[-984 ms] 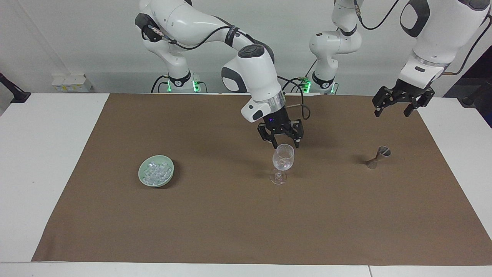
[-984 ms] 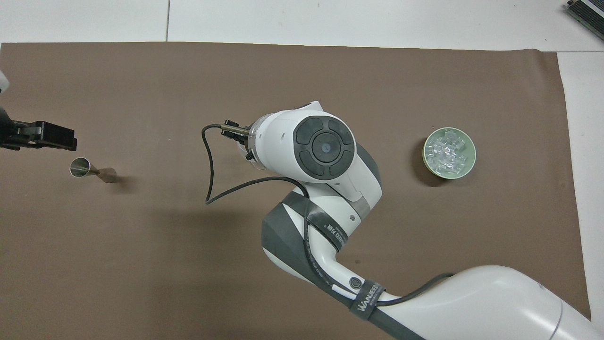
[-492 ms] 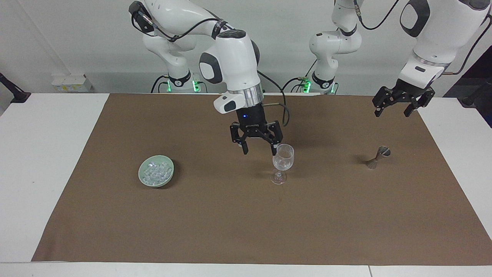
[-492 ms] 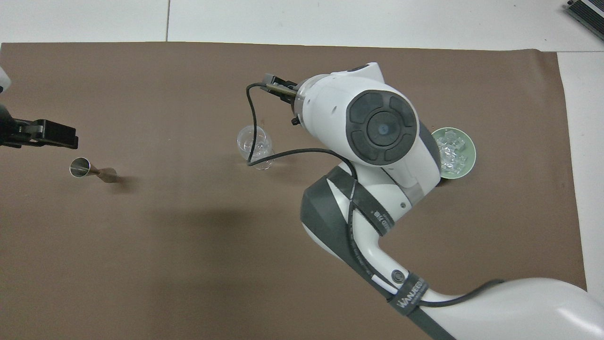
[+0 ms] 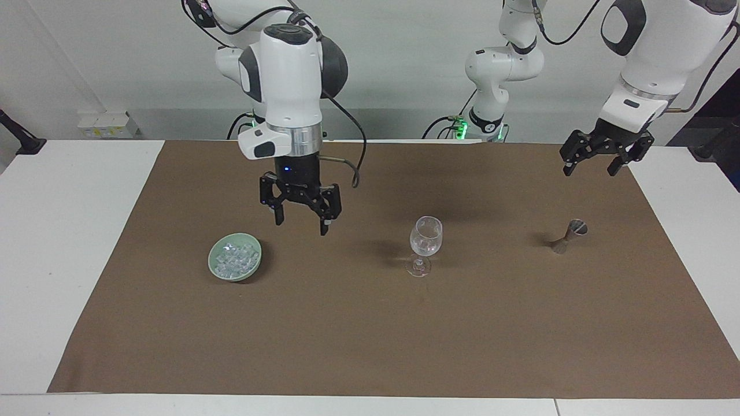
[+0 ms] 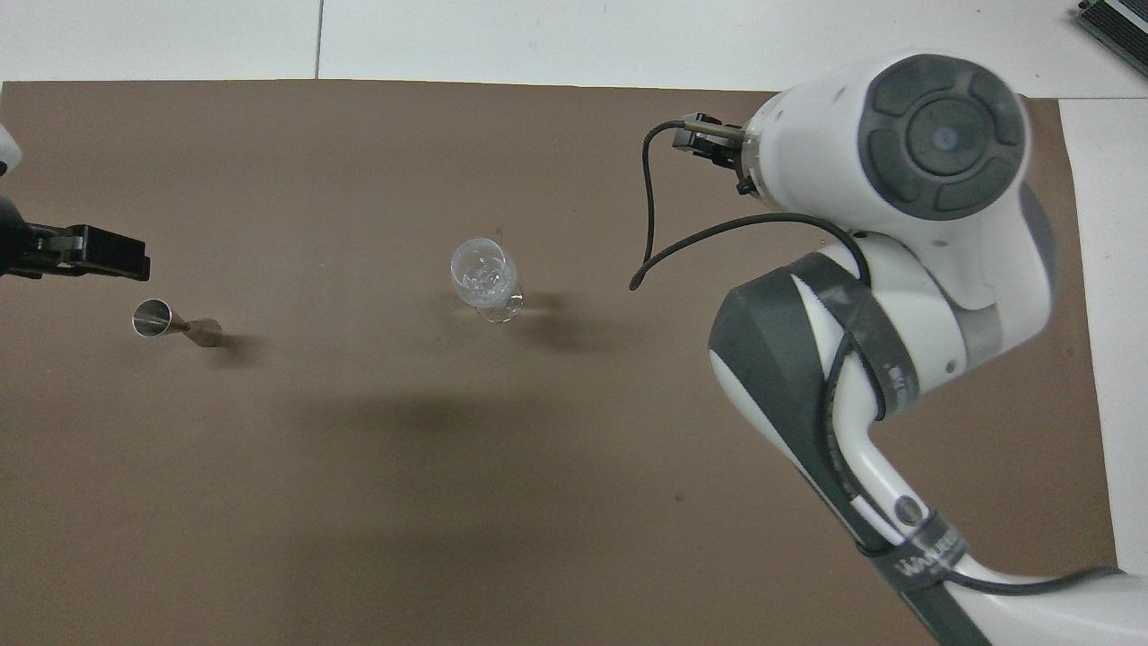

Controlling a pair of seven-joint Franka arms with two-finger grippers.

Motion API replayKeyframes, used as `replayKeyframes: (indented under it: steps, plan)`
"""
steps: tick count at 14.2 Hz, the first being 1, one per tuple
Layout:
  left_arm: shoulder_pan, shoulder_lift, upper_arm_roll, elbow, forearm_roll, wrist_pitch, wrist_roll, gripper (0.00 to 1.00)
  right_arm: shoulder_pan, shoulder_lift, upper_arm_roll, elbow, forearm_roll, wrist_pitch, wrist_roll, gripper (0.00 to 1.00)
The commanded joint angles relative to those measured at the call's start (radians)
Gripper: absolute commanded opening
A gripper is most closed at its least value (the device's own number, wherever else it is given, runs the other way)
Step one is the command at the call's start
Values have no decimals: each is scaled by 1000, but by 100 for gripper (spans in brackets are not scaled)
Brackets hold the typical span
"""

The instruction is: Pour wine and add ice with both arms

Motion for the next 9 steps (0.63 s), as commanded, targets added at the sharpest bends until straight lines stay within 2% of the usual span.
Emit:
replayKeyframes:
  steps: [1,4,9]
  plan:
    - [-15,12,4,18,23,14,-1,100,-4,-95,-96,-49,114,-92,-113,100]
    - [-11,12,4,18,25,15,-1,100,-4,-181,-194,-85,178,-204,-267,100]
    - [-9,12,4,18,32,15,-1,100,-5,-254,-317,-86,225,-372,-493,100]
